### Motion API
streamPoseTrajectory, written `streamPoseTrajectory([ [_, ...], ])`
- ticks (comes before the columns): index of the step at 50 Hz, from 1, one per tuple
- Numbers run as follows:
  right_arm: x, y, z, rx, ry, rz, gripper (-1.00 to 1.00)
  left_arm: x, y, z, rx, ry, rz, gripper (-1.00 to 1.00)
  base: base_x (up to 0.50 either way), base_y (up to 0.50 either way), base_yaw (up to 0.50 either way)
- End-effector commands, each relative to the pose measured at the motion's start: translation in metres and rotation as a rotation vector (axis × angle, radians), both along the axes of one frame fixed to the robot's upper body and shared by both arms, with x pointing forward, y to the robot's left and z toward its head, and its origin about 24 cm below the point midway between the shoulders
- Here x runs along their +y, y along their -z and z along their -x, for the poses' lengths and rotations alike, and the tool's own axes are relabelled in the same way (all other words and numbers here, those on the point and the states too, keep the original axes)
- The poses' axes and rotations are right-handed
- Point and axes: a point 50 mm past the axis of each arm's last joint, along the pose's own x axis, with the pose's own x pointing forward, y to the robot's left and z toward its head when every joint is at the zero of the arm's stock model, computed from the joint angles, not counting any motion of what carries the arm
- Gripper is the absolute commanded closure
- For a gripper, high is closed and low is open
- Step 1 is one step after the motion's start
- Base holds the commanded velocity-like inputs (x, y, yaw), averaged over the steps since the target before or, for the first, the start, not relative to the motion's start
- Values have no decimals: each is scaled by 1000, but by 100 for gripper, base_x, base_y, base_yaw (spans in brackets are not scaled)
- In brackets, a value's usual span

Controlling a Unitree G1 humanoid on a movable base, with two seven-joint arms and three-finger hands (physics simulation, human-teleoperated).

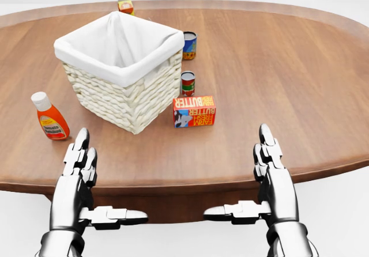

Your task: Pick up the butter and put it in the basket.

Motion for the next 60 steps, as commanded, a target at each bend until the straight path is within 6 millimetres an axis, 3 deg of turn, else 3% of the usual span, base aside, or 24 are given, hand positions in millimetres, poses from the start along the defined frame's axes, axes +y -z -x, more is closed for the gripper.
streamPoseTrajectory([
  [1, -7, 0, -3, 20, 5, -10, -100, 7, 0, 0, -1, -3, -2, -100, 0, 0, 0],
  [11, -8, 0, -3, 20, 10, -11, -100, 6, 1, -1, -1, 0, -3, -100, 0, 0, 0],
  [30, -7, -1, 1, 13, -4, -17, -100, 6, 1, -1, -2, -3, -8, -100, 0, 48, 0],
  [41, -6, -3, 2, -4, -14, -6, -100, 9, -1, -3, -1, -15, -7, -100, 0, 4, 0],
  [47, -4, -7, -6, 13, -27, 44, -100, 16, -11, -12, 6, -18, 1, -100, 0, 0, 0],
  [60, 0, -50, -24, -151, -60, 102, -100, 25, -62, -30, -181, -12, -13, -100, 0, 0, 0],
])
